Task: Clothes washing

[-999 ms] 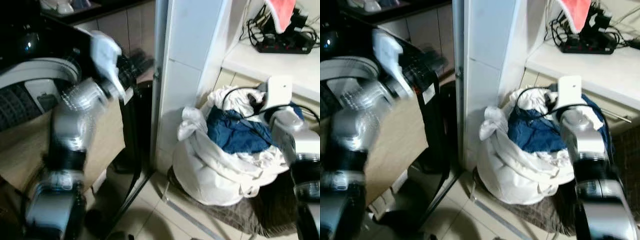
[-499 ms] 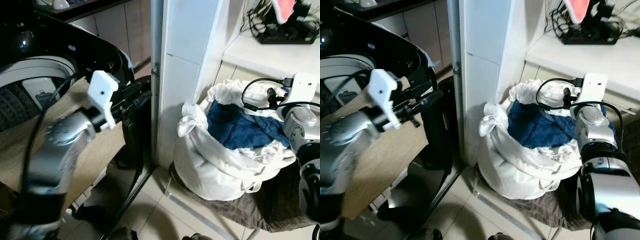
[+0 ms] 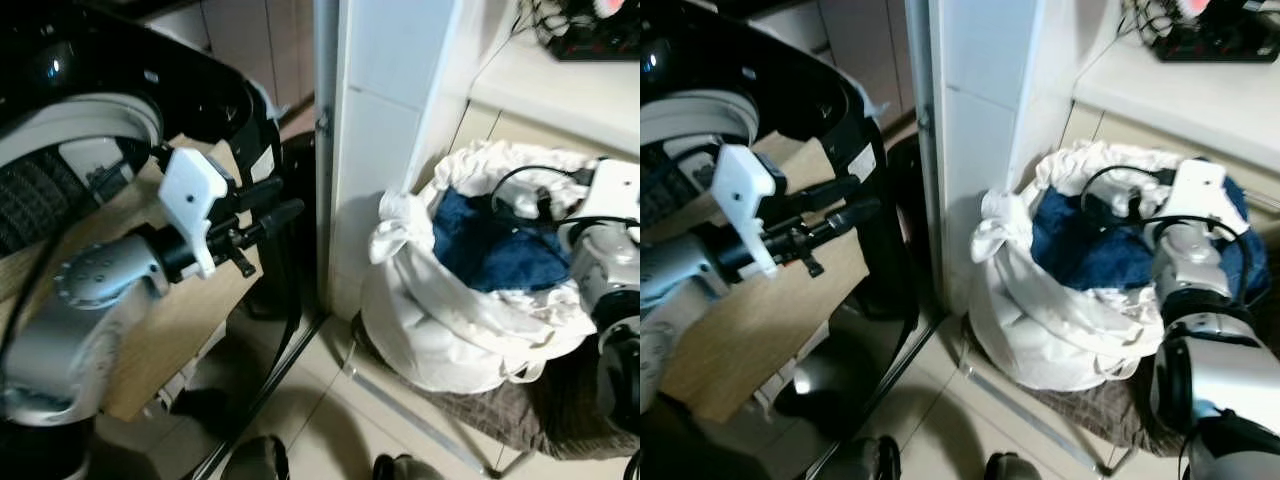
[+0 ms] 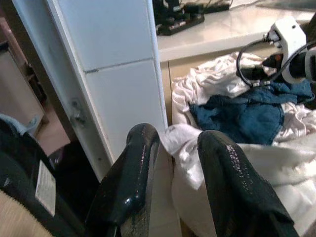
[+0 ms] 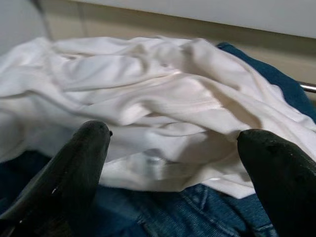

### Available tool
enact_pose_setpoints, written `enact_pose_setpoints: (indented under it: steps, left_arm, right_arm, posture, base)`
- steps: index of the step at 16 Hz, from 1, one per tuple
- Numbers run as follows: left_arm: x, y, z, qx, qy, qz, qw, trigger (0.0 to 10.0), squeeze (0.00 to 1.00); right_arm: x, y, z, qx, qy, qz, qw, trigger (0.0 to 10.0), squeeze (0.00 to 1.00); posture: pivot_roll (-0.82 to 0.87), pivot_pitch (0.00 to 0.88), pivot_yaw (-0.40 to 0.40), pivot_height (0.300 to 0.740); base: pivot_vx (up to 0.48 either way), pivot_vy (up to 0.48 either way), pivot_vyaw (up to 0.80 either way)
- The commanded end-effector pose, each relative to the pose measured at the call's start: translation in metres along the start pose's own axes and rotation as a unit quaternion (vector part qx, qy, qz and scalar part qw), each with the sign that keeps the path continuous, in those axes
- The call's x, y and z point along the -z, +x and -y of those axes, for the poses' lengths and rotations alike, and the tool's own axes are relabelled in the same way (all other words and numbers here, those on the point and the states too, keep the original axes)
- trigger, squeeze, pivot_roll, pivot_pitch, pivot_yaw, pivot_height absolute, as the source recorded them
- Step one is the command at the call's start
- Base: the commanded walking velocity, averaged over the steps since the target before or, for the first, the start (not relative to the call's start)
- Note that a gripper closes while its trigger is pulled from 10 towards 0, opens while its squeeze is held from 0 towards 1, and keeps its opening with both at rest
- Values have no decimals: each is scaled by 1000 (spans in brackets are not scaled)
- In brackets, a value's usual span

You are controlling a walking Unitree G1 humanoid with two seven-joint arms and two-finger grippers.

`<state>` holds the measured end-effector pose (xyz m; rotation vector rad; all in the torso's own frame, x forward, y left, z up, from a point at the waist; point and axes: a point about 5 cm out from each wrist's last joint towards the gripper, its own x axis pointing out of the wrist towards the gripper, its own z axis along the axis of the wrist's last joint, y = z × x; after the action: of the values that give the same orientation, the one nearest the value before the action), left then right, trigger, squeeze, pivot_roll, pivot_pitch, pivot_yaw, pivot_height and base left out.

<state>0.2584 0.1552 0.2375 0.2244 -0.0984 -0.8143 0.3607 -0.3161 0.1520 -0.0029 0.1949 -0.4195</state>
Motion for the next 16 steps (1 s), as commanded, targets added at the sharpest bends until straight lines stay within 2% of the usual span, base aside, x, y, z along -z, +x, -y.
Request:
enact_pose_setpoints:
  steps: [1, 5, 6, 7, 9, 10, 11, 16]
  left_arm:
    - [-6, -5, 0, -3, 6, 4, 1000, 10000, 0]
    - [-14, -21, -1, -9, 12, -16, 1000, 10000, 0]
    - [-16, -24, 0, -10, 14, -23, 1000, 10000, 0]
    - [-16, -26, 0, -10, 12, -25, 1000, 10000, 0]
    - [-16, -28, 2, -4, 11, -34, 999, 10000, 0]
    - [-17, -28, 3, 0, 9, -33, 999, 10000, 0]
    - [-17, -27, 4, 5, 6, -33, 999, 10000, 0]
    - [-19, -24, 15, 41, -17, -25, 999, 10000, 0]
  right_arm:
    - [-8, 1, 7, 17, 10, 12, 1000, 10000, 1000]
    - [-7, 0, 26, 75, 12, 7, 997, 10000, 1000]
    - [-10, 0, 31, 85, 12, 10, 996, 10000, 459]
    - [-11, -1, 33, 89, 11, 12, 996, 10000, 0]
    - [-13, -1, 37, 92, 18, 11, 996, 10000, 0]
    - [-13, -1, 37, 91, 24, 12, 996, 2392, 0]
    - [-13, -1, 37, 91, 27, 12, 995, 78, 0]
    - [-13, 0, 36, 84, 26, 10, 996, 0, 0]
  posture:
    - [232, 197, 55, 740]
    - [315, 232, 76, 740]
    - [329, 234, 79, 740]
    - [334, 234, 80, 740]
    - [339, 230, 78, 740]
    - [339, 230, 78, 740]
    - [337, 224, 77, 740]
    - [325, 211, 68, 740]
  base:
    - [0, 0, 0]
    - [0, 0, 0]
    - [0, 0, 0]
    - [0, 0, 0]
    - [0, 0, 0]
    - [0, 0, 0]
    - [0, 0, 0]
    - [0, 0, 0]
